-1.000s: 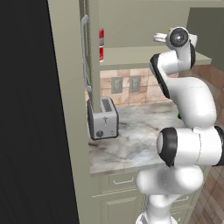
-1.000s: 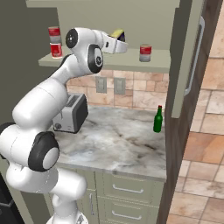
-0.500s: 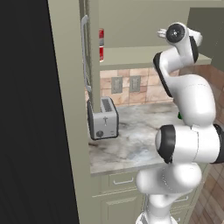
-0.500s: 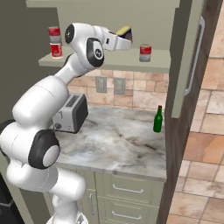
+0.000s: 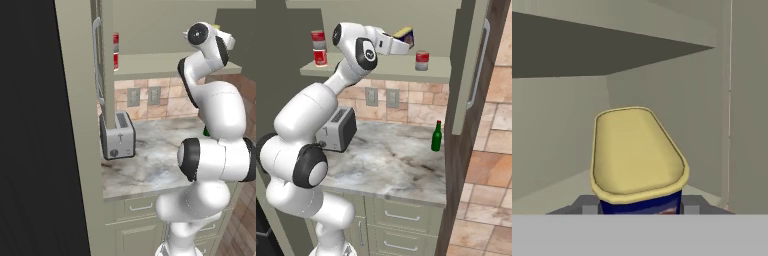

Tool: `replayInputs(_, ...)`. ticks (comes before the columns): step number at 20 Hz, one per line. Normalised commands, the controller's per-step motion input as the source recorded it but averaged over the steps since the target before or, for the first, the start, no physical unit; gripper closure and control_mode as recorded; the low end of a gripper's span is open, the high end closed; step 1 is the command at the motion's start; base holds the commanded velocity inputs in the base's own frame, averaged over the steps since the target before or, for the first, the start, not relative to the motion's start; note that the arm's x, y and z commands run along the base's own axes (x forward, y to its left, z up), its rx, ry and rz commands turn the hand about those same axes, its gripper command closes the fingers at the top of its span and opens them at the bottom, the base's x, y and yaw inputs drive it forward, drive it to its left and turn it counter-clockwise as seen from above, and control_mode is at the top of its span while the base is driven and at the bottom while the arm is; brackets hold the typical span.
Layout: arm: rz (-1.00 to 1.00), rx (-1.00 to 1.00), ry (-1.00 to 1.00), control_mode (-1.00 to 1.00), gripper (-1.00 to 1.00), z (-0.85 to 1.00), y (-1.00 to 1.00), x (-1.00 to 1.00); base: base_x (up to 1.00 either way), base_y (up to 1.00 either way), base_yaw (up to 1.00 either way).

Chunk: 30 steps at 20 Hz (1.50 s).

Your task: Stack two cans on top of the other two cans in the cabinet.

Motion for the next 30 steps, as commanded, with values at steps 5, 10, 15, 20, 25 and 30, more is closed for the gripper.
replayInputs(5,-0.05,0.01,0.00,-1.00,1.00,0.04,-0.17,-0.01,0.00,0.00,0.00)
replayInputs(10,-0.02,0.02,0.01,-1.00,1.00,-0.01,-0.09,0.00,0.00,0.00,0.00)
replayInputs(15,-0.02,0.04,0.00,-1.00,1.00,0.00,-0.03,0.00,0.00,0.00,0.00)
replayInputs(20,0.00,0.05,0.04,-1.00,1.00,-0.02,0.00,0.03,0.00,0.00,0.00)
replayInputs(25,0.00,0.03,0.03,-1.00,1.00,-0.01,-0.04,0.08,0.00,0.00,0.00)
replayInputs(30,0.00,0.00,0.01,-1.00,1.00,0.00,-0.11,0.11,0.00,0.00,0.00)
